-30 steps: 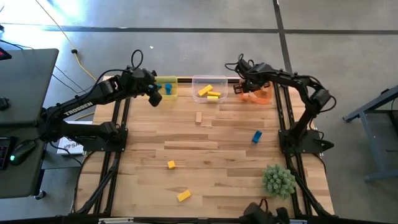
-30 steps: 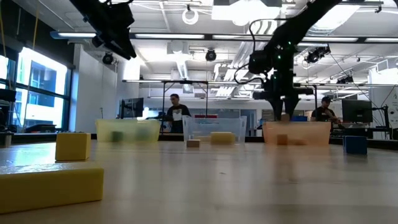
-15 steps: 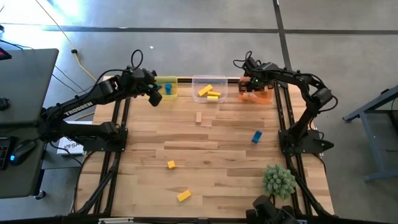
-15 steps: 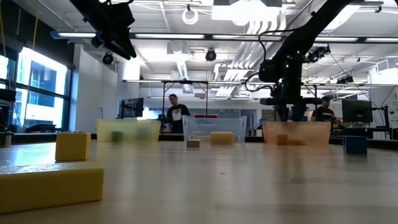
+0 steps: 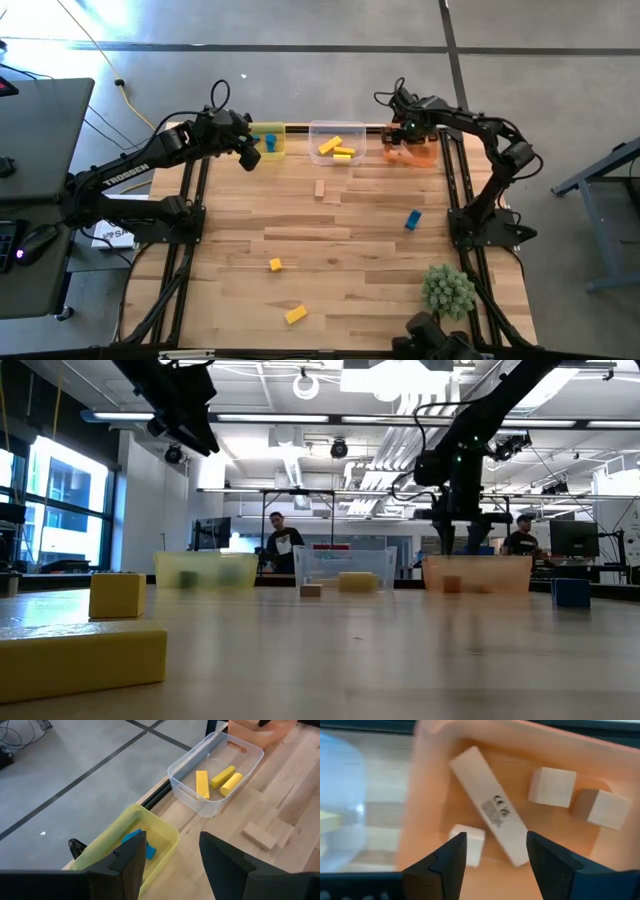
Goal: Sort & place blocks by color
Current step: Put the yellow block into the transparent bin
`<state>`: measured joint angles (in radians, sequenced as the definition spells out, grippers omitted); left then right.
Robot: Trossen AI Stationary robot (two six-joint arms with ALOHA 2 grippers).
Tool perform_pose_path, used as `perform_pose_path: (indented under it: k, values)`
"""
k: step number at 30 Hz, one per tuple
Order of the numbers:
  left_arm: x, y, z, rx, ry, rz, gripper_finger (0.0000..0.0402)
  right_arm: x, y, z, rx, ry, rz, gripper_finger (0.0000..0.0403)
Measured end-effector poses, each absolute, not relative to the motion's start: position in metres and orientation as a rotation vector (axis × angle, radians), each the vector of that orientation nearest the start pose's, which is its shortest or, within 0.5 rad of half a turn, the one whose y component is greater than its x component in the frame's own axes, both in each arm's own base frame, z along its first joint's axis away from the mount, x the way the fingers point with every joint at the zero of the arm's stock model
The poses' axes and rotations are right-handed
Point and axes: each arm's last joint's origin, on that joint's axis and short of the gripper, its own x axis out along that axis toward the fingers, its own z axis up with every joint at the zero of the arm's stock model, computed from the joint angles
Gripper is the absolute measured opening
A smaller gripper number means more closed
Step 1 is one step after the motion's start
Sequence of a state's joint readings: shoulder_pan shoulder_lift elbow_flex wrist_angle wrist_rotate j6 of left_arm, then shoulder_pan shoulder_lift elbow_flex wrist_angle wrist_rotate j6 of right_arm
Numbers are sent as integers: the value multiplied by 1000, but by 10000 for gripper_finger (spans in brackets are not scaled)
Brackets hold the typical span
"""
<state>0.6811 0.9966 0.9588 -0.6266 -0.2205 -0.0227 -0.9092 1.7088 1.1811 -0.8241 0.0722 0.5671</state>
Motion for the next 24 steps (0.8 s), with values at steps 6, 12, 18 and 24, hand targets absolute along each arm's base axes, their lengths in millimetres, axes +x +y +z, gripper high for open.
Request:
perform_pose_path:
  k: [6, 12, 18, 24]
  values:
    - [151, 130, 317, -177, 659, 874, 174, 207, -250, 227, 1053, 1052, -1123, 194]
    - [151, 130, 317, -139, 677, 859, 184, 231, -222, 240, 1001, 1168, -1035, 194]
    - [151, 130, 317, -145, 674, 862, 185, 251, -185, 239, 943, 1297, -954, 195]
    - [151, 130, 317, -153, 671, 864, 184, 268, -148, 239, 892, 1398, -844, 195]
